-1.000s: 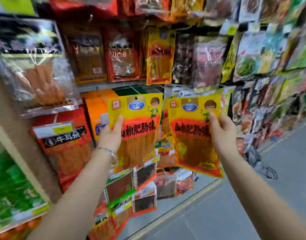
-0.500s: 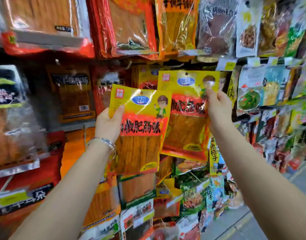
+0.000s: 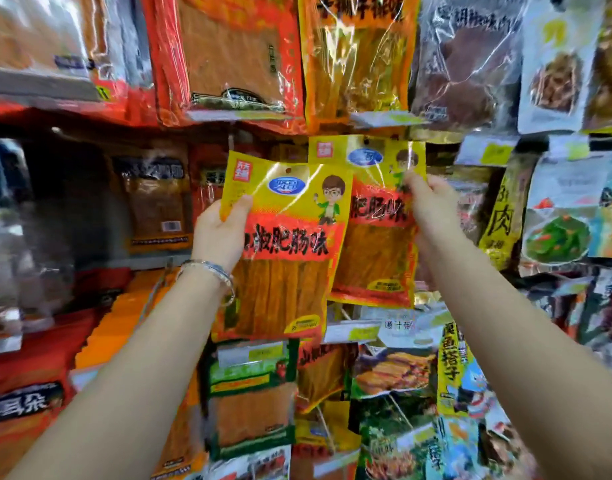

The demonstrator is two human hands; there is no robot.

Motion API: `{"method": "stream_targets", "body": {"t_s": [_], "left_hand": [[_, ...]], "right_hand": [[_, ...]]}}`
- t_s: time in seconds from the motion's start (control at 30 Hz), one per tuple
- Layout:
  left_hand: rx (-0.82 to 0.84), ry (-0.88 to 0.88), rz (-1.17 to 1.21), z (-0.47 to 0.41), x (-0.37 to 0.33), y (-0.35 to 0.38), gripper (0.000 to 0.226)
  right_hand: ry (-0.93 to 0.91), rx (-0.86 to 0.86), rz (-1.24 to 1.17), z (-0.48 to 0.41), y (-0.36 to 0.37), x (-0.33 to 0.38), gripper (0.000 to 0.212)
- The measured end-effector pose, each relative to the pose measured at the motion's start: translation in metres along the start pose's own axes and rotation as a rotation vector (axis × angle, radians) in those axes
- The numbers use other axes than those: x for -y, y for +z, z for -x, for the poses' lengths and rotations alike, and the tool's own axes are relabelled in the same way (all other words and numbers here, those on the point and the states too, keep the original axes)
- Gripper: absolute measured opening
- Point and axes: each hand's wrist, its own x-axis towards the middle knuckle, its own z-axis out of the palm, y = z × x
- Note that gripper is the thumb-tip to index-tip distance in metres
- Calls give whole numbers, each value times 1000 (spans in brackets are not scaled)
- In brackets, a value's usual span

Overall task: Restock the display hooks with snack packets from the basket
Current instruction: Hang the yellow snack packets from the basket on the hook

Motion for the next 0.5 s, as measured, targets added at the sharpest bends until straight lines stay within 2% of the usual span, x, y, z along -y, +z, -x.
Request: {"method": "stream_targets", "body": {"t_s": [0.17, 0.33, 0.5], "left_hand": [[-69, 17, -32, 4, 2, 9, 25], [-104, 31, -9, 11, -2, 12, 21], [-157, 15, 30, 14, -12, 14, 21]], "right_hand": [[3, 56, 32, -8, -3, -10, 12], [4, 120, 20, -17, 7, -14, 31], [-29, 201, 168, -35, 28, -19, 42]]}}
